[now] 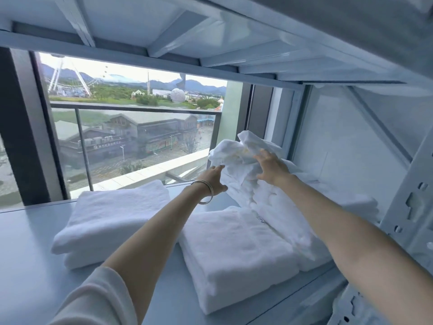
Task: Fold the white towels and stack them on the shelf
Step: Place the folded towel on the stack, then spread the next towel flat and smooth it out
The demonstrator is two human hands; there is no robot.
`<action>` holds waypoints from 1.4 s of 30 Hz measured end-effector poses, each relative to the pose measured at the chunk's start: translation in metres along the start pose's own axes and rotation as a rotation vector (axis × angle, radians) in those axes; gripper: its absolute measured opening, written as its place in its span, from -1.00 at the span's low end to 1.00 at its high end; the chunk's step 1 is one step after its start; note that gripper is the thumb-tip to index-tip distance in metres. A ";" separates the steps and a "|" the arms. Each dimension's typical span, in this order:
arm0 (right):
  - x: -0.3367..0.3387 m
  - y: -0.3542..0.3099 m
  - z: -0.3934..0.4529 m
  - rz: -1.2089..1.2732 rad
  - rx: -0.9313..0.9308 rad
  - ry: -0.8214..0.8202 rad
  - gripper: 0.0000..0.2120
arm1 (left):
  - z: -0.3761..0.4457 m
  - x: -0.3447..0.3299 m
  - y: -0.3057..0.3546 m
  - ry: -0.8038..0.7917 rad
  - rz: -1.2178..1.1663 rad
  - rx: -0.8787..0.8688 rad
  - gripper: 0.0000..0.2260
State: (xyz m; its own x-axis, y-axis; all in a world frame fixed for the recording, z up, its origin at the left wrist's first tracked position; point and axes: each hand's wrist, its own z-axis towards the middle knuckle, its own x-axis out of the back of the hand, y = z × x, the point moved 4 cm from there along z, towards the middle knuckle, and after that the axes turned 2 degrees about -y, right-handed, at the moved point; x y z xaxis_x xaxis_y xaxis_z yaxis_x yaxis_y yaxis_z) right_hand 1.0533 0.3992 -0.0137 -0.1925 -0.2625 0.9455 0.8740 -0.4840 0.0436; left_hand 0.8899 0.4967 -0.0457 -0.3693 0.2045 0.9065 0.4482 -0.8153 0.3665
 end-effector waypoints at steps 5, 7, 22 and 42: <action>-0.001 0.003 0.037 -0.048 -0.004 -0.075 -0.20 | 0.024 0.006 0.006 0.057 0.013 0.067 -0.34; -0.005 0.006 0.048 -0.061 -0.005 -0.072 -0.23 | 0.032 0.004 0.009 0.072 0.028 0.069 -0.35; -0.032 0.005 0.092 -0.308 0.011 0.040 -0.60 | 0.068 -0.020 0.007 0.213 0.570 0.045 -0.39; 0.119 -0.247 -0.039 0.905 0.288 0.330 -0.60 | -0.106 0.124 -0.086 0.799 -0.193 0.125 -0.47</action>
State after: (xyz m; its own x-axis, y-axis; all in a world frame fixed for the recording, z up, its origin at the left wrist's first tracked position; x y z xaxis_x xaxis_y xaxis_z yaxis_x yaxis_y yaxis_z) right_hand 0.7969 0.4550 0.0750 0.5219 -0.6708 0.5269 0.8188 0.2208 -0.5299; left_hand 0.7198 0.5346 0.0128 -0.8948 -0.1498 0.4206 0.3872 -0.7294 0.5639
